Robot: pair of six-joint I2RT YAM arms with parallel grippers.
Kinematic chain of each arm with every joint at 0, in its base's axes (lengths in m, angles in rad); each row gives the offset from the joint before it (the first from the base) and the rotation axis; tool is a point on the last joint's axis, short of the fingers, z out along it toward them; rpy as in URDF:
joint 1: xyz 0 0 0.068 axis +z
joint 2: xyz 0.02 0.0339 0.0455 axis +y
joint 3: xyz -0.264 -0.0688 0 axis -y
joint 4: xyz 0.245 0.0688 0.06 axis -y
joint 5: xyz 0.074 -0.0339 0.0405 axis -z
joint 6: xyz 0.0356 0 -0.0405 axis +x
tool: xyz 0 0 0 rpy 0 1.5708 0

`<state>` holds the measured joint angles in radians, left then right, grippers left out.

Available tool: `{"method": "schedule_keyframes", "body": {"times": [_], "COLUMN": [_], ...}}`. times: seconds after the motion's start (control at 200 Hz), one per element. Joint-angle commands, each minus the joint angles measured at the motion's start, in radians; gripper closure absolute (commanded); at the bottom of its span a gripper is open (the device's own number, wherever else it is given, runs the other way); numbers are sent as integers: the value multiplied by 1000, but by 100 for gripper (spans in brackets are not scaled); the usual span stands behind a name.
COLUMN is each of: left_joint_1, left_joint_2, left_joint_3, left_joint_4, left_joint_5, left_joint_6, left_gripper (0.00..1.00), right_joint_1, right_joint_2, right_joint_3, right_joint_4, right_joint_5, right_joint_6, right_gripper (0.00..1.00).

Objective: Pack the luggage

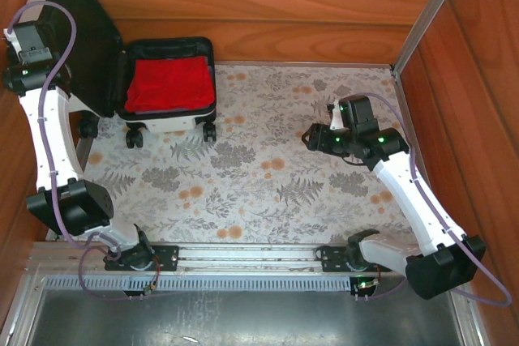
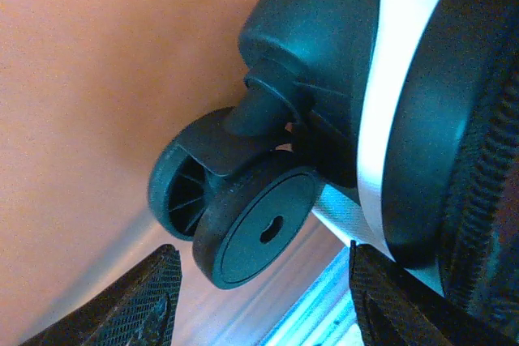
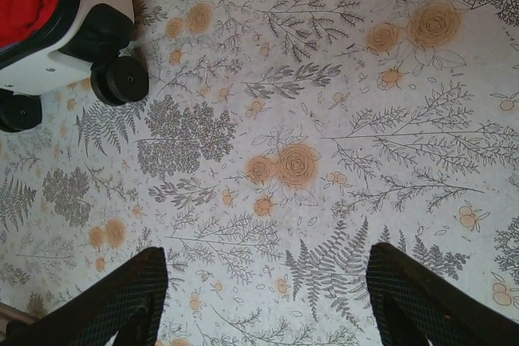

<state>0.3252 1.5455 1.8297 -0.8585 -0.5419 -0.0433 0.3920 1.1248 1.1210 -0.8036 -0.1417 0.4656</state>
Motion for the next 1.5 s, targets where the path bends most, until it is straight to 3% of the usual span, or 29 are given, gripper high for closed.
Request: {"method": "schedule_keyframes", "body": {"times": [0.0,0.25,0.695,0.795,0.895,1.059,1.204,1.274,1.494], "left_joint_1": [-17,-64,-69,-69,-69,-70,-100,-148,-390], "left_joint_2": [-84,-176,2,37,59,80,56,36,-19], "left_joint_3": [-11,-88,49,72,81,88,78,57,3], "left_joint_4": [10,35,47,48,50,49,61,86,163], "left_joint_5": [156,208,-28,-26,-19,-28,-2,-7,-99], "left_joint_6": [-59,-53,-10,-17,-49,-81,-76,-46,15], "left_gripper": [39,34,33,34,39,61,73,79,80], "right_joint_1": [-4,-4,-1,-1,-1,1,1,0,1], "right_joint_2": [-16,10,42,47,56,66,67,64,35], "right_joint_3": [-6,7,10,11,13,10,5,-4,-46], "right_joint_4": [-16,1,-6,-9,-11,-15,-19,-13,11], "right_joint_5": [-16,-26,-29,-25,-25,-21,-14,-13,-11], "right_joint_6": [11,13,2,1,-4,-10,-16,-15,-11], "right_gripper": [31,31,32,32,34,35,36,36,36]}}
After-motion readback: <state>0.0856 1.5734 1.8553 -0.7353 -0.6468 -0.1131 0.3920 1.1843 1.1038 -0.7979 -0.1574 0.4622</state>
